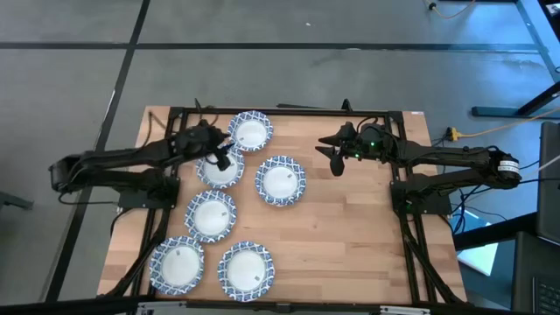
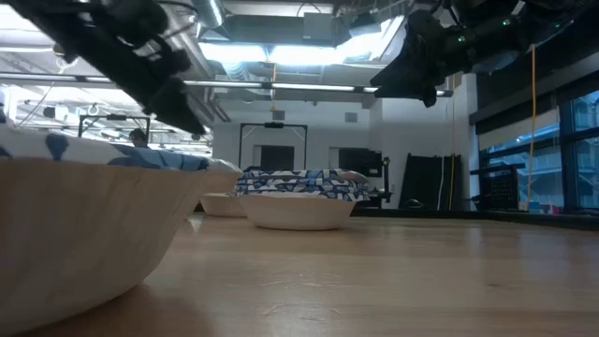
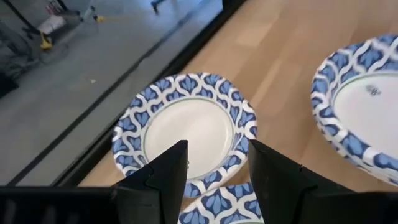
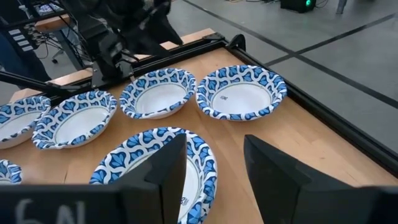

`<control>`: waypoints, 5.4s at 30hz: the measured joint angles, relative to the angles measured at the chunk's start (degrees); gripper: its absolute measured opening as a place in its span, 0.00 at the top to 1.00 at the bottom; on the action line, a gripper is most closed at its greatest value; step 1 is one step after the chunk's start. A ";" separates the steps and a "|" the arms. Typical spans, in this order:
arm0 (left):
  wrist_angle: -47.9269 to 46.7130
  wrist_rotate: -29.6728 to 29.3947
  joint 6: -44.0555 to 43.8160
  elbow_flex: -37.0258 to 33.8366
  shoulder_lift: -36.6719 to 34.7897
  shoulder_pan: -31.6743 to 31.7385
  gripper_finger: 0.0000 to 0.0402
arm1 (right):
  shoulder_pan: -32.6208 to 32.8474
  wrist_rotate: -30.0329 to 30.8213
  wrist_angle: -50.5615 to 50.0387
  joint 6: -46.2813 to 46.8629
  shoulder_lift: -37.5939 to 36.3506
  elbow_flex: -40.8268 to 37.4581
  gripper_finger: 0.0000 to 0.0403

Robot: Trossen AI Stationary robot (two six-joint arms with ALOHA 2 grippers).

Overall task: Nest bowls inside each other
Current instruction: Stack the white bowl on top of the other white bowls

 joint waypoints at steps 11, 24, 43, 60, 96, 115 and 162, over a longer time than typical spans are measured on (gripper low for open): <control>0.39 3.05 2.33 9.00 16.11 3.34 0.60 | 0.00 -0.01 -0.16 -0.19 0.00 0.00 0.60; 0.01 5.10 4.67 14.34 21.75 3.34 0.53 | 0.00 0.00 -2.10 -0.35 0.02 0.02 0.60; -0.38 6.35 1.90 14.34 24.17 0.49 0.39 | -0.05 0.02 -2.91 -1.87 0.04 0.02 0.60; 1.41 2.06 6.28 14.32 37.12 0.00 0.41 | -0.07 0.02 -2.88 -2.93 0.04 0.02 0.60; 1.88 5.04 8.74 14.29 37.47 1.39 0.68 | -0.06 0.02 -5.92 -2.84 0.04 0.02 0.60; 1.73 6.09 8.78 14.29 37.45 2.90 0.82 | -0.04 0.02 -5.92 -2.84 0.04 0.02 0.60; -28.30 0.22 10.40 40.67 36.95 -11.46 0.99 | -0.07 8.11 -13.48 -2.75 0.00 -0.33 0.60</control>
